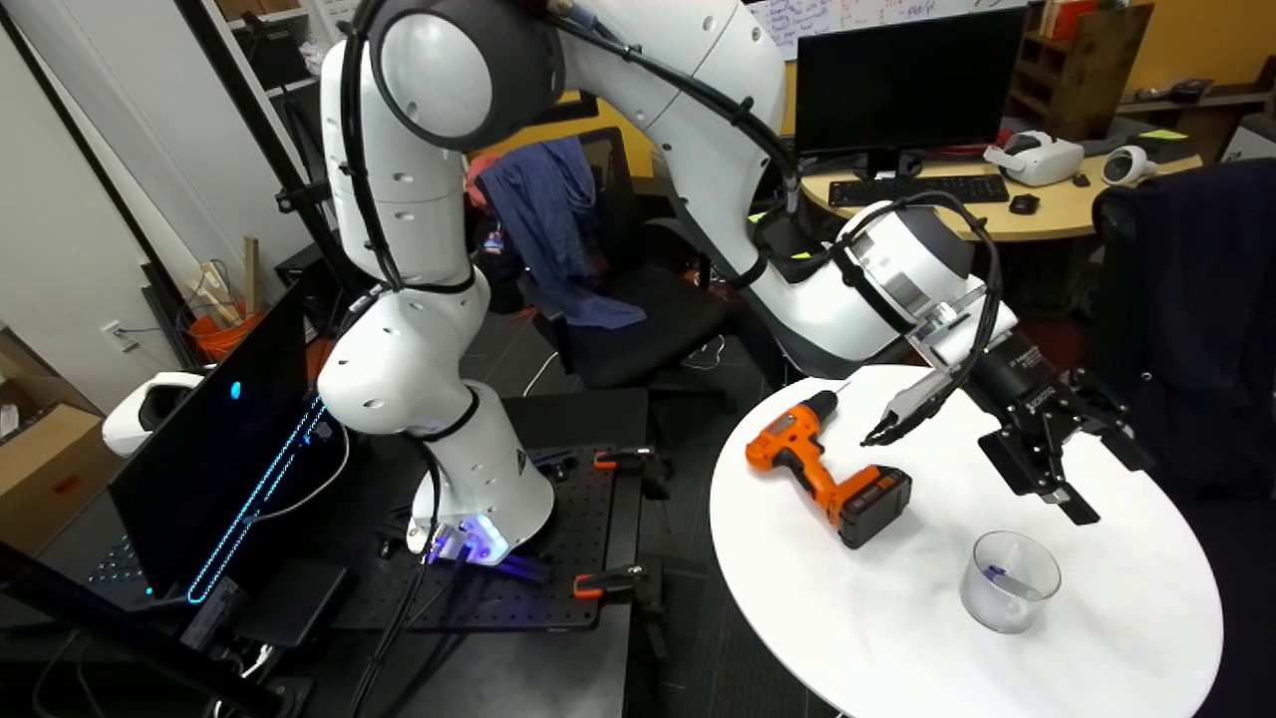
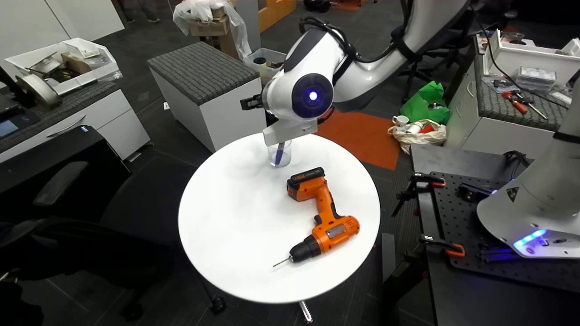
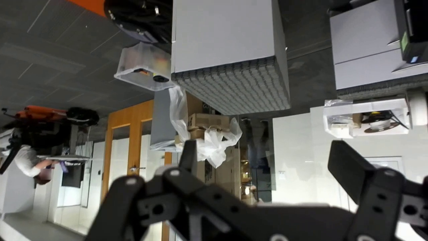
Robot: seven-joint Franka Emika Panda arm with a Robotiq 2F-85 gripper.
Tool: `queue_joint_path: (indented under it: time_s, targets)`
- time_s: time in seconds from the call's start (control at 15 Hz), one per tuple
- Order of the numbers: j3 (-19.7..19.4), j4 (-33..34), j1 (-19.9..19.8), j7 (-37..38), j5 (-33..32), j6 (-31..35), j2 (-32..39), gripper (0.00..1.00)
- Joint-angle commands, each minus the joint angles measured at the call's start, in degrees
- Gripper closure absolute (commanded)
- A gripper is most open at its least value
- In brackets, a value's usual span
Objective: Put the marker in the cup on the table
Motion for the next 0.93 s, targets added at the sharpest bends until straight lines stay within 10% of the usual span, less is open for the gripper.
queue_joint_path:
  time_s: [0.0,0.87]
  targets:
    - [-0.7,1.6,-0.4,0.0,4.5,5.4,1.8,0.0]
    - [-2.7,2.4,0.5,-4.9,22.1,3.9,4.7,0.0]
